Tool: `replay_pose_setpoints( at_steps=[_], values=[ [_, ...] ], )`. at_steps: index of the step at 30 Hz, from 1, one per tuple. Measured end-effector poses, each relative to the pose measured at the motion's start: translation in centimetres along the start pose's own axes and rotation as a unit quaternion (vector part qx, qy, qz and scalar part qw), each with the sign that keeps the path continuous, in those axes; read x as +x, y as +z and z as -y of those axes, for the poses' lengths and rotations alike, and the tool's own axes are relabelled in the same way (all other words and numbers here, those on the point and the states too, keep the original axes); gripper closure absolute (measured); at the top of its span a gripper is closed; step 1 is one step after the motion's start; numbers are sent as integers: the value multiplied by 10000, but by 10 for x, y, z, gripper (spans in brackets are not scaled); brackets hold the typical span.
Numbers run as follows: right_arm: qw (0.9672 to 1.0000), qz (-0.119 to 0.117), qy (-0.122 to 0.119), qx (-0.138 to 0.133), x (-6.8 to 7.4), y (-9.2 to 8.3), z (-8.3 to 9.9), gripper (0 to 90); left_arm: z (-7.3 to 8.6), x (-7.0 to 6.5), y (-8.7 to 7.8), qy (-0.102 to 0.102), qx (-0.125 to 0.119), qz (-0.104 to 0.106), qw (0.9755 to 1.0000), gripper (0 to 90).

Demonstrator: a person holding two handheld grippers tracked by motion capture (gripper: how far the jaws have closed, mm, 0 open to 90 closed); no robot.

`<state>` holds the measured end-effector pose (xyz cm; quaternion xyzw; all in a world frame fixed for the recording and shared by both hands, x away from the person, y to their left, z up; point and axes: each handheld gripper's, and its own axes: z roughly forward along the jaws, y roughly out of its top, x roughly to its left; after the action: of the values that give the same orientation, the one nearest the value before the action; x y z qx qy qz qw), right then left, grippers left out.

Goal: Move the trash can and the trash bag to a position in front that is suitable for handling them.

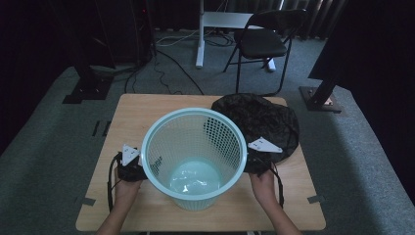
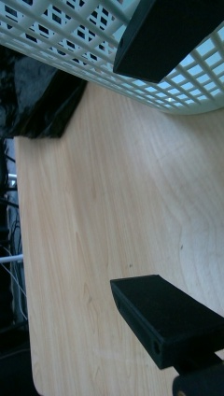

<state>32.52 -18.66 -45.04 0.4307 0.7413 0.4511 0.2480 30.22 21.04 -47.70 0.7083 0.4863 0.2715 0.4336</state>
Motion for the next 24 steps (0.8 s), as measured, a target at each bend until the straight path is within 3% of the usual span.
replay_pose_setpoints(
  at_steps=[9, 18, 24],
  values=[
    [9999, 29, 80, -69, -4, -23, 14, 128, 4, -18, -5, 61, -17, 135, 9999, 12],
    [9996, 98, 215, -148, -13, -42, 27, 124, 3, -37, -6, 294, 23, 221, 9993, 12],
    [9997, 146, 168, -137, -16, -52, 31, 124, 2, -46, -7, 362, 58, 289, 9989, 12]
  ],
)
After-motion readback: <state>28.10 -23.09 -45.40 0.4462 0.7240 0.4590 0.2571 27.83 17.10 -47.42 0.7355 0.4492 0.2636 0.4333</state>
